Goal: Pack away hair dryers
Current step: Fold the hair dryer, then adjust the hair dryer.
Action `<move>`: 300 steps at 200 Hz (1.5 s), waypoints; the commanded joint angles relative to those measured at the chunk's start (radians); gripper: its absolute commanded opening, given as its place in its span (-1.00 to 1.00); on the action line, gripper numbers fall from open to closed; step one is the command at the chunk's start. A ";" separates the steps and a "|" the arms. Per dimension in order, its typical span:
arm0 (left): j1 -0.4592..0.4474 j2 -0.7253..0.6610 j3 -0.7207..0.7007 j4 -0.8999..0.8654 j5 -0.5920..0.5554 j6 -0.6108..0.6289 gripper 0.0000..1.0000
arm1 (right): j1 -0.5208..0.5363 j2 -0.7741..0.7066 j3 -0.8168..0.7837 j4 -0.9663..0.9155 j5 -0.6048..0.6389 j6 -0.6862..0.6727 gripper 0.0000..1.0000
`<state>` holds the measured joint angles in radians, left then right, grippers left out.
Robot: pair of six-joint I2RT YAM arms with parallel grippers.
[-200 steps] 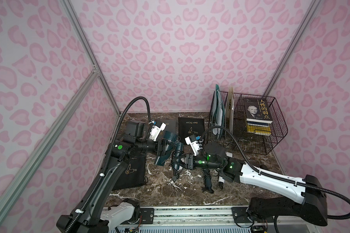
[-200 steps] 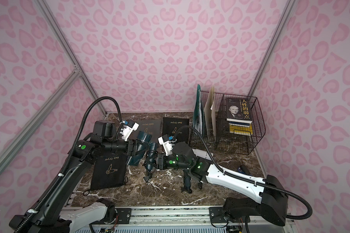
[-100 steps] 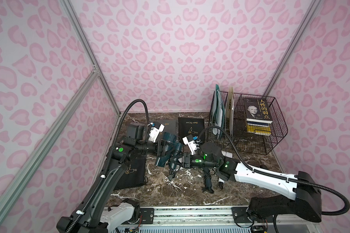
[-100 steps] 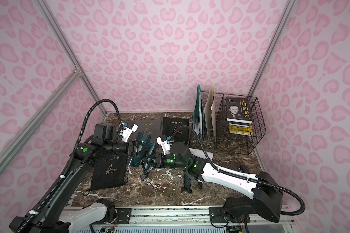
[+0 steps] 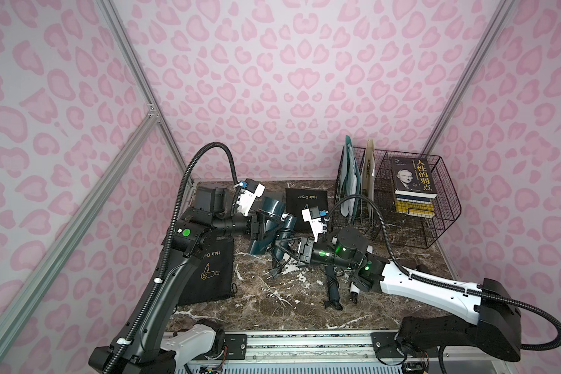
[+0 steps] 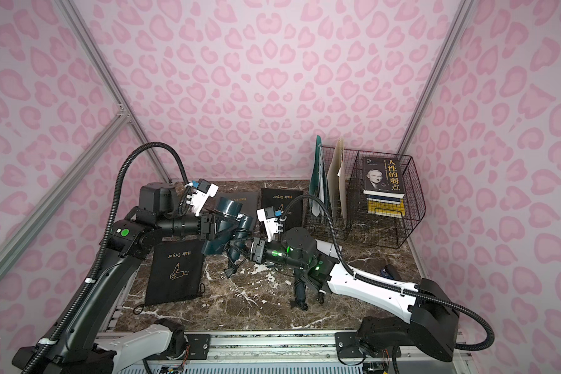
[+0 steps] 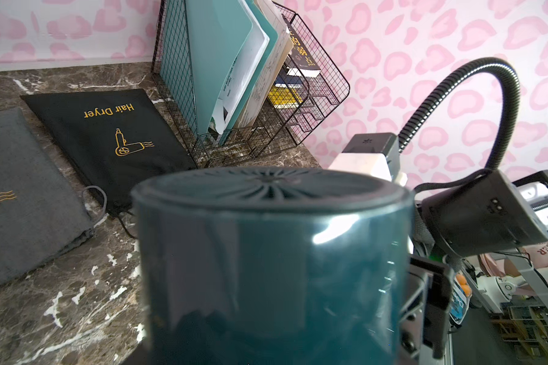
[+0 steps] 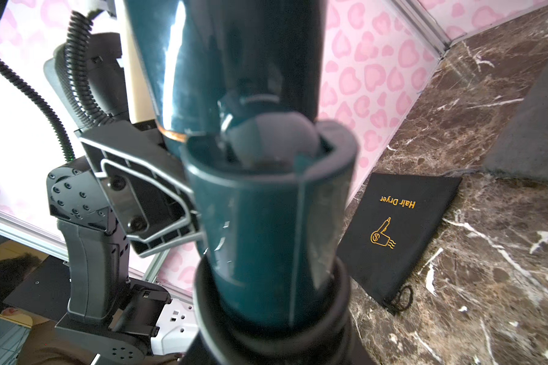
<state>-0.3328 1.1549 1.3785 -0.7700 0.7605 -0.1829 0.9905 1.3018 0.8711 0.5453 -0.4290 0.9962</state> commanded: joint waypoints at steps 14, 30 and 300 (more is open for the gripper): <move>-0.002 0.009 0.011 -0.048 0.055 -0.001 -0.97 | 0.003 -0.022 -0.007 0.342 -0.061 -0.045 -0.11; 0.000 0.014 0.014 -0.046 0.053 -0.004 -0.97 | 0.000 -0.024 -0.009 0.337 -0.054 -0.045 -0.03; 0.003 0.025 0.086 -0.076 -0.147 0.130 0.98 | -0.062 0.028 -0.046 0.363 0.003 0.025 -1.00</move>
<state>-0.3332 1.1732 1.4357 -0.8093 0.6811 -0.1032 0.9413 1.3354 0.8345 0.7513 -0.4458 1.0145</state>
